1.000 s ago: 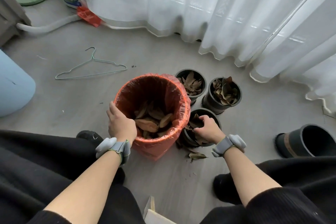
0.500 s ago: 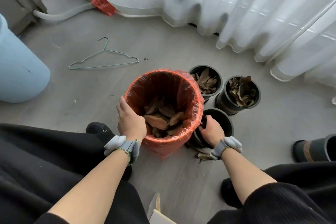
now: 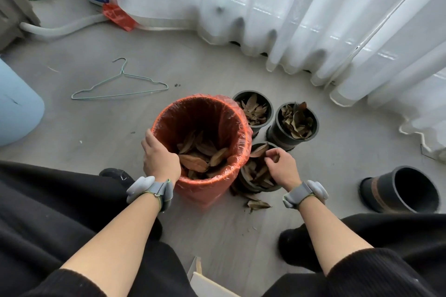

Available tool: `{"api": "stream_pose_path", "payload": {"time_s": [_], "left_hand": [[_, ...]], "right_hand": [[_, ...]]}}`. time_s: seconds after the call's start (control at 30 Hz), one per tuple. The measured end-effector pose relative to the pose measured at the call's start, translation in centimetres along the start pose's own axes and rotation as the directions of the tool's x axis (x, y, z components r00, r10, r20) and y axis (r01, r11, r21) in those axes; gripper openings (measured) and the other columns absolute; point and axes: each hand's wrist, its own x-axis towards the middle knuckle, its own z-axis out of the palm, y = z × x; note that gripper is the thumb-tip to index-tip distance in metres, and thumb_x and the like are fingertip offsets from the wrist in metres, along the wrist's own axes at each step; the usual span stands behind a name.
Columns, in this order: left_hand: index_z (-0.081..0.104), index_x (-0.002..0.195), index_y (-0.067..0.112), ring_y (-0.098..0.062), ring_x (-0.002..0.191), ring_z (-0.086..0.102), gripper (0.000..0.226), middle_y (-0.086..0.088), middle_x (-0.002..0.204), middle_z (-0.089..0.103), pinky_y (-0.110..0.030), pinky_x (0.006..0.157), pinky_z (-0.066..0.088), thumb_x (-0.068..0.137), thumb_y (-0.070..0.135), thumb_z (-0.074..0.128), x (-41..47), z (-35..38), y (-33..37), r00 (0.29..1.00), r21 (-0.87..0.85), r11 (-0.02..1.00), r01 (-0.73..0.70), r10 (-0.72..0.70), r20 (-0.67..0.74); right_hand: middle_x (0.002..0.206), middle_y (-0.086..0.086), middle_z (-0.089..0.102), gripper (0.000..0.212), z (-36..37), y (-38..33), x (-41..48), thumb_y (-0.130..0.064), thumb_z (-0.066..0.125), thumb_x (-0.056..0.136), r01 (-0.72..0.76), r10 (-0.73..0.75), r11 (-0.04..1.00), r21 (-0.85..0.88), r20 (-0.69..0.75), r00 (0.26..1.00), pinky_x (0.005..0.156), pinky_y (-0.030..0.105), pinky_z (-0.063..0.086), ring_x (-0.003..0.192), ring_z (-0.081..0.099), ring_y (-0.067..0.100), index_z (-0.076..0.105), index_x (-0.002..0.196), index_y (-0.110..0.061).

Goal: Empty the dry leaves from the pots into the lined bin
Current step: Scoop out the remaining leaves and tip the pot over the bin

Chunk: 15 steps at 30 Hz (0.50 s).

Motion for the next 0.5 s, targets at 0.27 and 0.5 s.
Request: {"api": "stream_pose_path", "payload": {"time_s": [0.27, 0.5], "left_hand": [[0.02, 0.148, 0.011, -0.049, 0.112, 0.05, 0.076, -0.015, 0.145, 0.032, -0.051, 0.091, 0.042, 0.08, -0.009, 0.045, -0.1, -0.2, 0.0, 1.0, -0.016, 1.0, 0.01, -0.01, 0.025], [0.019, 0.148, 0.012, -0.05, 0.113, 0.049, 0.076, -0.017, 0.143, 0.033, -0.053, 0.092, 0.041, 0.079, -0.008, 0.045, -0.2, 0.0, 0.1, 1.0, -0.026, 1.0, -0.001, 0.001, 0.029]], "right_hand": [[0.091, -0.003, 0.065, 0.015, -3.3, -0.8, -1.7, -0.015, 0.065, 0.089, 0.05, -0.048, 0.996, 0.075, -0.028, 0.998, 0.075, 0.02, 0.043, 0.085, 0.059, 0.015, 0.067, 0.104, -0.016], [0.081, -0.002, 0.066, 0.01, -8.2, -5.6, -1.6, -0.018, 0.068, 0.089, 0.201, -0.131, 0.934, 0.297, -0.237, 0.963, 0.069, 0.018, 0.051, 0.075, 0.063, 0.013, 0.065, 0.097, -0.021]]}}
